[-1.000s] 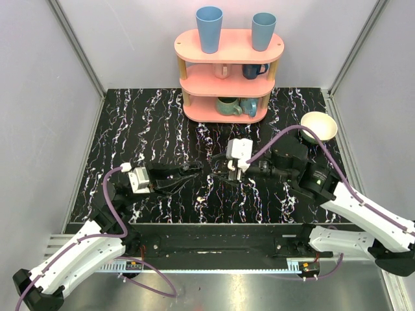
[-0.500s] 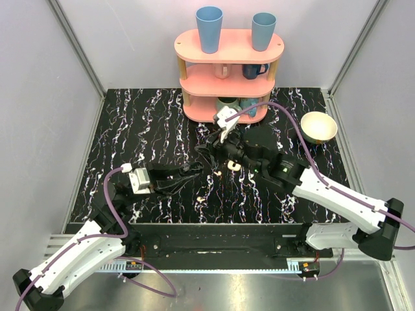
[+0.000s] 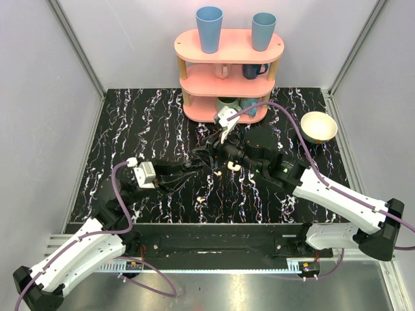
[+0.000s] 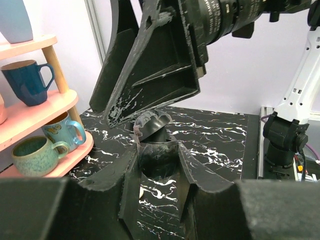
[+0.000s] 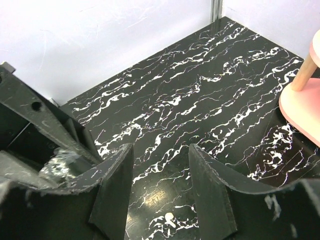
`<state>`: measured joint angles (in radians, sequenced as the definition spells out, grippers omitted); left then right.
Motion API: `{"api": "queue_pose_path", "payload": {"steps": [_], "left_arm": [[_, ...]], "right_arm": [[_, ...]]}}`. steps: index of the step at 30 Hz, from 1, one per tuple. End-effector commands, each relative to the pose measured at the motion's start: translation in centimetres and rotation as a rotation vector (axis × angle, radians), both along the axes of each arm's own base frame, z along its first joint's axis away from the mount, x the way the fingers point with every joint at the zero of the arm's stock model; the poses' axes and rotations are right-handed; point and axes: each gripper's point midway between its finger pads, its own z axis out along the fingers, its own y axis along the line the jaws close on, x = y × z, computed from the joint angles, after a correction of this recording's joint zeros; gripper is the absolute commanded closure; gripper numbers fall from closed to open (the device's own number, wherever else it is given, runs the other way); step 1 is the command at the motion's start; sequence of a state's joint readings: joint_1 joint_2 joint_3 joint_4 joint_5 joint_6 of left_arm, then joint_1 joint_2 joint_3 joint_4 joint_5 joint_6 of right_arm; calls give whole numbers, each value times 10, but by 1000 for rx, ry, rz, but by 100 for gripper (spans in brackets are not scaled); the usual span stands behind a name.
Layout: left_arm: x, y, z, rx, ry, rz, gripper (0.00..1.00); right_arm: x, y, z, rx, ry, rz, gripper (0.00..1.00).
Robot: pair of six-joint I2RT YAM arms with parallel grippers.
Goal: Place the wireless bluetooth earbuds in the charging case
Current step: Close the charging case with the earbuds.
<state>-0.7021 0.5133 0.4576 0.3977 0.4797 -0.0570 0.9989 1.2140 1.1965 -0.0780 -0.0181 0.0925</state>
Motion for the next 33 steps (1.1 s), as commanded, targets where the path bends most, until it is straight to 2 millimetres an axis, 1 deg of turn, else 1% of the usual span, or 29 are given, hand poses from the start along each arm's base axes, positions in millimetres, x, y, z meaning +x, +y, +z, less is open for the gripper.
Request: {"api": "queue_pose_path", "payload": {"steps": [1, 2, 6, 9, 13, 15, 16, 18, 19, 20, 21, 22, 24, 25, 26, 27, 28, 29, 30, 31, 32, 33], "left_arm": [[9, 7, 29, -63, -24, 66, 100], [10, 8, 30, -68, -23, 74, 100], [21, 11, 30, -79, 14, 128, 100], [20, 10, 32, -88, 12, 117, 100], [20, 10, 33, -109, 26, 118, 100], [21, 13, 36, -132, 29, 129, 100], [22, 14, 37, -138, 35, 136, 100], [27, 18, 37, -157, 61, 169, 100], [30, 19, 36, -160, 70, 183, 100], [31, 21, 37, -166, 78, 192, 100], [33, 22, 35, -165, 88, 207, 100], [35, 23, 34, -165, 93, 217, 100], [37, 27, 31, -167, 108, 243, 100], [38, 29, 31, -169, 109, 254, 100], [40, 31, 29, -169, 113, 268, 100], [44, 33, 24, -161, 132, 296, 100], [47, 34, 20, -150, 139, 311, 100], [51, 35, 12, -128, 159, 333, 100], [56, 38, 7, -121, 173, 360, 100], [58, 37, 0, -106, 182, 368, 100], [59, 38, -3, -105, 186, 372, 100], [60, 39, -6, -108, 188, 381, 100]], "right_arm": [[-14, 1, 17, 39, -39, 64, 44], [-18, 3, 15, 38, -34, 93, 44], [-20, 7, -4, 16, 14, 111, 44], [-25, 11, -14, 9, 49, 134, 44], [-23, 14, -23, -9, 68, 130, 44], [-28, 20, -23, -20, 67, 150, 45], [-29, 26, -33, -56, 81, 152, 46], [-39, 37, -41, -90, 77, 174, 45], [-42, 44, -52, -115, 88, 183, 45], [-42, 48, -56, -125, 87, 167, 45], [-48, 54, -60, -137, 87, 168, 45], [-46, 57, -71, -167, 94, 154, 45], [-34, 54, -73, -177, 96, 67, 45], [-19, 46, -69, -162, 84, -38, 41], [-12, 39, -70, -162, 69, -89, 39], [-4, 32, -60, -139, 47, -145, 37], [10, 18, -55, -132, 23, -250, 32], [16, 10, -51, -120, 17, -292, 31], [22, 1, -39, -83, 12, -324, 30], [33, -10, -33, -60, 15, -368, 29], [37, -16, -31, -35, 27, -383, 29], [38, -22, -19, 12, 23, -384, 28]]}}
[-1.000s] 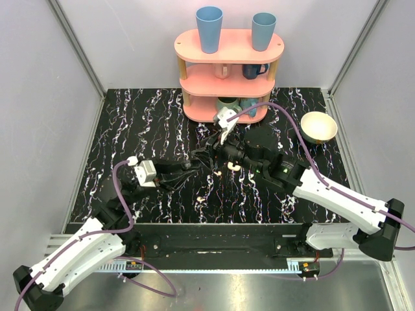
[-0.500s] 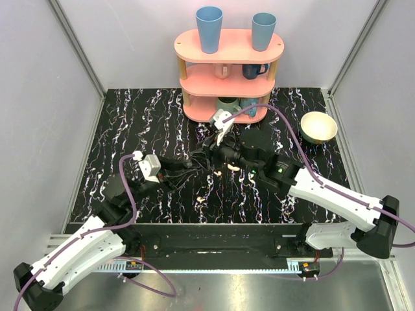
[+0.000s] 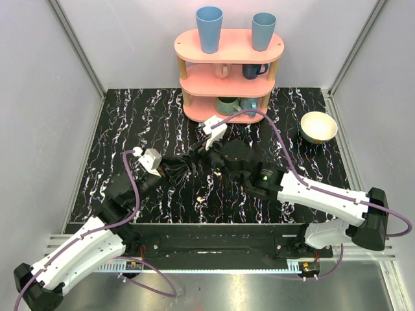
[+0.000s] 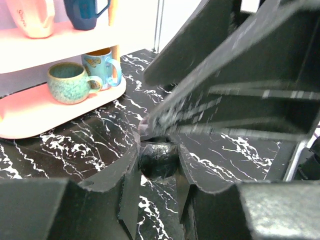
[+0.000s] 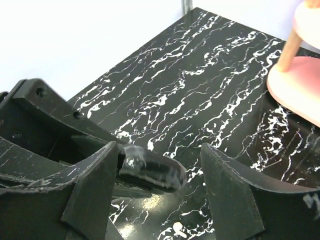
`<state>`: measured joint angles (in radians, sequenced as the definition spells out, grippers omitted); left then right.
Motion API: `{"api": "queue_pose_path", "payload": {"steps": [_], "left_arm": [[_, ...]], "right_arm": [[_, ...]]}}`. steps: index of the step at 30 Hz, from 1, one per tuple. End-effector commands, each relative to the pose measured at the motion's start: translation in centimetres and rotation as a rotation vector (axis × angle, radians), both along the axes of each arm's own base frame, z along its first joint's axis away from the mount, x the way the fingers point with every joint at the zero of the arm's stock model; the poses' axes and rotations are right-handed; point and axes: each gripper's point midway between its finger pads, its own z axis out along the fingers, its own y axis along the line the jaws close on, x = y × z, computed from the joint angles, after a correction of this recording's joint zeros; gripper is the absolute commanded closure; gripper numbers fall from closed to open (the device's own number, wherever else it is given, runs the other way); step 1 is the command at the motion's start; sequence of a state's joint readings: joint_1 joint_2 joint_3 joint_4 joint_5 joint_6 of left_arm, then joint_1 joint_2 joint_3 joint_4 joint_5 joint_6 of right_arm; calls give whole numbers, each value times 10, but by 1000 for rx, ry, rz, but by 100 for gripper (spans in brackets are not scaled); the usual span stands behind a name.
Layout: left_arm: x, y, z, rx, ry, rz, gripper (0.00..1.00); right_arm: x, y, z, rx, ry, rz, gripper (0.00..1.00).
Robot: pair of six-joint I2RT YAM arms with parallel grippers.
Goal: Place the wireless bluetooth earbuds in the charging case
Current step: Close the charging case with the earbuds, then place the charging case with the earbuds at the center of the board.
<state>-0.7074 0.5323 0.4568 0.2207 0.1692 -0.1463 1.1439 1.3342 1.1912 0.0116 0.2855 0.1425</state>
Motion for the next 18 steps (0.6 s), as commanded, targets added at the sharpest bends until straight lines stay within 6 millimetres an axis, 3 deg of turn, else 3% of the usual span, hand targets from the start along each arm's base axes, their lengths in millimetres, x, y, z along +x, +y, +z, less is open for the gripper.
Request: {"api": "queue_pose_path", "payload": {"steps": [1, 3, 6, 15, 18], "left_arm": [[14, 18, 30, -106, -86, 125, 100], [18, 20, 26, -117, -77, 145, 100], [27, 21, 10, -93, -30, 179, 100], [48, 30, -11, -106, 49, 234, 100], [58, 37, -29, -139, 136, 234, 100]], "right_arm": [[41, -63, 13, 49, 0, -239, 28], [45, -71, 25, 144, 20, -251, 27], [52, -83, 23, 187, 60, -271, 26], [51, -88, -13, 158, 148, -266, 24], [48, -90, -19, 170, 176, -254, 23]]}}
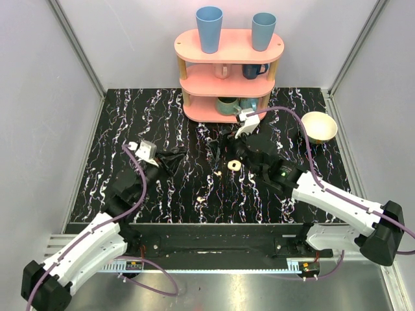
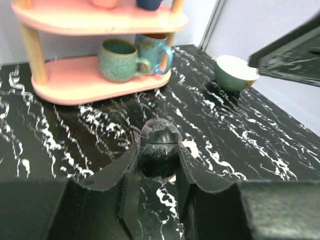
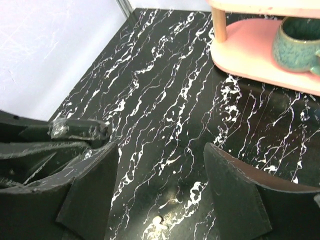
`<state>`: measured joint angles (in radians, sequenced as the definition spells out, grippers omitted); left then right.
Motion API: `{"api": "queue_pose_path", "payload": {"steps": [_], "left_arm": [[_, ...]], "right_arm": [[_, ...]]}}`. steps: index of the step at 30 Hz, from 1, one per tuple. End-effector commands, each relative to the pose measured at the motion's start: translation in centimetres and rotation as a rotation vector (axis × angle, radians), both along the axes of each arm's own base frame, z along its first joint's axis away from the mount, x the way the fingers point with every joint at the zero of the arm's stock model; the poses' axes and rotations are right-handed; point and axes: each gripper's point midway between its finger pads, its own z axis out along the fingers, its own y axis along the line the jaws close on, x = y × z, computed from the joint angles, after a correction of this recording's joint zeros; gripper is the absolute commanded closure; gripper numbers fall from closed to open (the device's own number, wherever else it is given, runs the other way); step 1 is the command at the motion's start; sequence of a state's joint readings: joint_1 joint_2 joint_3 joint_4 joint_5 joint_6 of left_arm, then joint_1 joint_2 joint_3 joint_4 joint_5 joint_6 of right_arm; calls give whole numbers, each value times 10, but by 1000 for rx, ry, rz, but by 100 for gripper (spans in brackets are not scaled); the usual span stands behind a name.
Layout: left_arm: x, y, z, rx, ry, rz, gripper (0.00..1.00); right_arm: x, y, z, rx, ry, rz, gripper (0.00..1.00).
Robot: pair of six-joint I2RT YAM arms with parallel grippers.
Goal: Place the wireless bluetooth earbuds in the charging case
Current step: Place the charging case with the earbuds at the center of the board.
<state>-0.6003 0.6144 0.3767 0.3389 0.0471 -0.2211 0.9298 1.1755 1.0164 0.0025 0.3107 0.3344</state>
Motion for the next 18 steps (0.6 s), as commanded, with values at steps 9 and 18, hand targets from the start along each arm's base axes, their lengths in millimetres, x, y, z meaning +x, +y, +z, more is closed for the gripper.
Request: {"api": "queue_pose_path", "payload": {"steps": [9, 18], "left_arm": [[27, 3, -66, -198, 360, -105, 100], [34, -1, -107, -159, 482, -96, 98]], "right_arm": [[-10, -9, -21, 27, 89, 19, 23], [-13, -4, -28, 17, 104, 52, 23]]}}
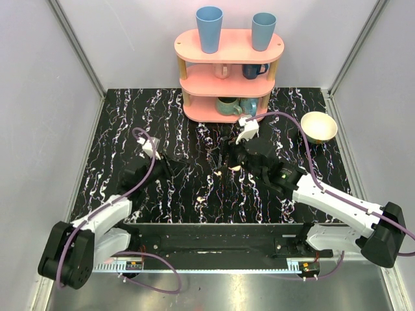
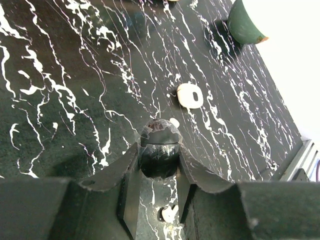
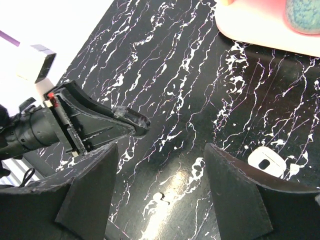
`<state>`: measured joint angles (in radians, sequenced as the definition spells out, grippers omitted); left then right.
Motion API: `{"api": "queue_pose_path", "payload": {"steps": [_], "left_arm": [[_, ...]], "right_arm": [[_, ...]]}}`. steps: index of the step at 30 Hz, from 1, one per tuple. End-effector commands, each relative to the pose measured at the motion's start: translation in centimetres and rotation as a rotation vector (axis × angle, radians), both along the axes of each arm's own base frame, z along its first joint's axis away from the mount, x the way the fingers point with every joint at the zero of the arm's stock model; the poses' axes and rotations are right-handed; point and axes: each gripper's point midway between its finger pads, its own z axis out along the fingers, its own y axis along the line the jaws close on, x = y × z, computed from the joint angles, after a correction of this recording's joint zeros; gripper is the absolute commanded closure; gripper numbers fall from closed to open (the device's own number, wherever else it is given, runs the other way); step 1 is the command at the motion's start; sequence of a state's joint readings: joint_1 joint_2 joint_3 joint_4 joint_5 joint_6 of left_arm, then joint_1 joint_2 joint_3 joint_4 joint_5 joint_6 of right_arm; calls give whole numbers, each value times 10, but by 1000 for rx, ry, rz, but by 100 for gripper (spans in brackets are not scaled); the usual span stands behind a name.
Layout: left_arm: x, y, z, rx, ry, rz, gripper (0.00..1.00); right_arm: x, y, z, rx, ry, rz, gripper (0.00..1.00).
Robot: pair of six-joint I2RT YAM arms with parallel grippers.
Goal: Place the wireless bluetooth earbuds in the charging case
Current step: Place the charging case with the earbuds at the center of the board.
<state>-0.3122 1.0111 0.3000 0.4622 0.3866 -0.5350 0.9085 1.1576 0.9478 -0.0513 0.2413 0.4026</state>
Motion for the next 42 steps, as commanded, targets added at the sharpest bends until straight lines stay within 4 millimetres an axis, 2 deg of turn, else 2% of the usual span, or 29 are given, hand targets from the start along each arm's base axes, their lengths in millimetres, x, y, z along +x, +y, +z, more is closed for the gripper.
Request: {"api": "queue_pose_path", "payload": {"steps": [1, 2, 5, 13, 17, 20, 21, 25, 30, 34, 37, 40, 42], "left_arm": [[4, -13, 3, -56, 3, -57, 99], [3, -18, 5, -73, -5, -92, 100], [7, -26, -5, -122, 31, -114, 100], [18, -36, -25, -193, 103, -115, 100], [21, -33, -32, -239, 124, -75, 90], [20, -33, -42, -247, 162, -69, 90], [19, -32, -47, -248, 176, -63, 84], [20, -27, -58, -243, 205, -41, 74], [18, -24, -65, -238, 222, -38, 71], [16, -18, -78, -207, 249, -16, 58], [16, -15, -83, -177, 258, -16, 54], [18, -10, -87, -141, 263, 1, 43], [17, -5, -86, -117, 253, 18, 41]], "right_arm": [[-2, 2, 9, 35, -6, 20, 23], [-2, 2, 9, 37, -5, 22, 23], [-4, 0, 10, 36, -13, 27, 23], [-7, -23, 15, 38, -60, -22, 23], [-7, -26, 14, 41, -60, -29, 22], [-7, -22, 12, 43, -43, -20, 22], [-8, -20, 12, 46, -40, -12, 22], [-6, -19, 10, 46, -31, -18, 22], [-6, -19, 10, 36, -38, -16, 22], [-6, -18, 9, 33, -34, -11, 21], [-5, -17, 6, 28, -31, -9, 22], [-3, -23, 2, 4, -21, -35, 21], [0, -28, 2, -8, -22, -61, 21]]}}
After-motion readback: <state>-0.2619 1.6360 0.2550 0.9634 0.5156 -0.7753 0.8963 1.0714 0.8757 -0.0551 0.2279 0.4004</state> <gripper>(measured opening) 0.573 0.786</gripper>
